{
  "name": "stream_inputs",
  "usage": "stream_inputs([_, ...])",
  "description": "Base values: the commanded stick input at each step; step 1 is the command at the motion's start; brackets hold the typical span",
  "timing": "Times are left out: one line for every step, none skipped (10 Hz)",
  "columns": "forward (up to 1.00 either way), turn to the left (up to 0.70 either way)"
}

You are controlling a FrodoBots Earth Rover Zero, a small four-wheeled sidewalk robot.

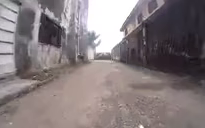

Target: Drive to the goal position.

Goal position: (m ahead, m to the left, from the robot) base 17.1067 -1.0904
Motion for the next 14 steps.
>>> stream_inputs([0.50, 0.00])
stream_inputs([0.50, 0.00])
stream_inputs([0.50, 0.00])
stream_inputs([0.50, 0.00])
stream_inputs([0.50, 0.00])
stream_inputs([0.50, 0.00])
stream_inputs([0.50, 0.00])
stream_inputs([0.50, 0.00])
stream_inputs([0.50, 0.00])
stream_inputs([0.50, 0.00])
stream_inputs([0.50, 0.00])
stream_inputs([0.50, 0.00])
stream_inputs([0.50, 0.00])
stream_inputs([0.50, 0.00])
